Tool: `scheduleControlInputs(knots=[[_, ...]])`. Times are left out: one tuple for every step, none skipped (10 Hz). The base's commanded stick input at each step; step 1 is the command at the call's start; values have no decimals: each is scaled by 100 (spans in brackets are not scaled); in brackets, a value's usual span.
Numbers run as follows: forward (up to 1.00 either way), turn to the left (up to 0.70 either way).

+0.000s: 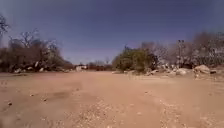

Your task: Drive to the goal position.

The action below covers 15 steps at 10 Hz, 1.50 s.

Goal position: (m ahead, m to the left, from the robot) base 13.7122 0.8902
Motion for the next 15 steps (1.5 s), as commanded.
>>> scheduleControlInputs(knots=[[85,0],[85,0],[85,0],[85,0],[85,0],[85,0],[85,0],[85,0],[85,0],[85,0],[85,0],[85,0],[85,0],[85,0],[85,0]])
